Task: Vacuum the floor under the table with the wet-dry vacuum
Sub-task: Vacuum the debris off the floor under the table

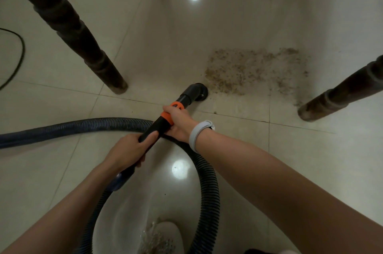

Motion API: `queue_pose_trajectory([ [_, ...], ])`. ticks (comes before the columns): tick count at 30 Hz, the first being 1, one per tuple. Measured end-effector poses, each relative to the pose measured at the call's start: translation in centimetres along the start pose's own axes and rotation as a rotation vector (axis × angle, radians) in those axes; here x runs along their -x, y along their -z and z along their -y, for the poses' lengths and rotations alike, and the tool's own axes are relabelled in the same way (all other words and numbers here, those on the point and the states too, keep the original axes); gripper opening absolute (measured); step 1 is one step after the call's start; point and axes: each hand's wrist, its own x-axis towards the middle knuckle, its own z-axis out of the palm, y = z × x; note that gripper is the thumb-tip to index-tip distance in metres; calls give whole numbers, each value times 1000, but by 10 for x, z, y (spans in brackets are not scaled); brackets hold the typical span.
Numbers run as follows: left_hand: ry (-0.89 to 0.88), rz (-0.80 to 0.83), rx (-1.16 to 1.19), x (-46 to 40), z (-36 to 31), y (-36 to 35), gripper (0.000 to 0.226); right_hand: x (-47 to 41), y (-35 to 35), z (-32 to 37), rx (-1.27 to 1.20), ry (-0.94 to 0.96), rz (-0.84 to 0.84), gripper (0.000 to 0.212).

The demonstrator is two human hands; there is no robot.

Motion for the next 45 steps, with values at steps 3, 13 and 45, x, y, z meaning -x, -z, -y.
queue_pose_trajectory([
  [3,-23,10,-11,-1,-5,-3,48,-1,5,2,5,8,-28,25],
  [13,-93,69,4,-6,-28,-24,48,5,38,13,23,24,-83,33],
  [45,-293,218,-212,-26,-128,-105,47,44,168,55,-133,77,-274,20],
])
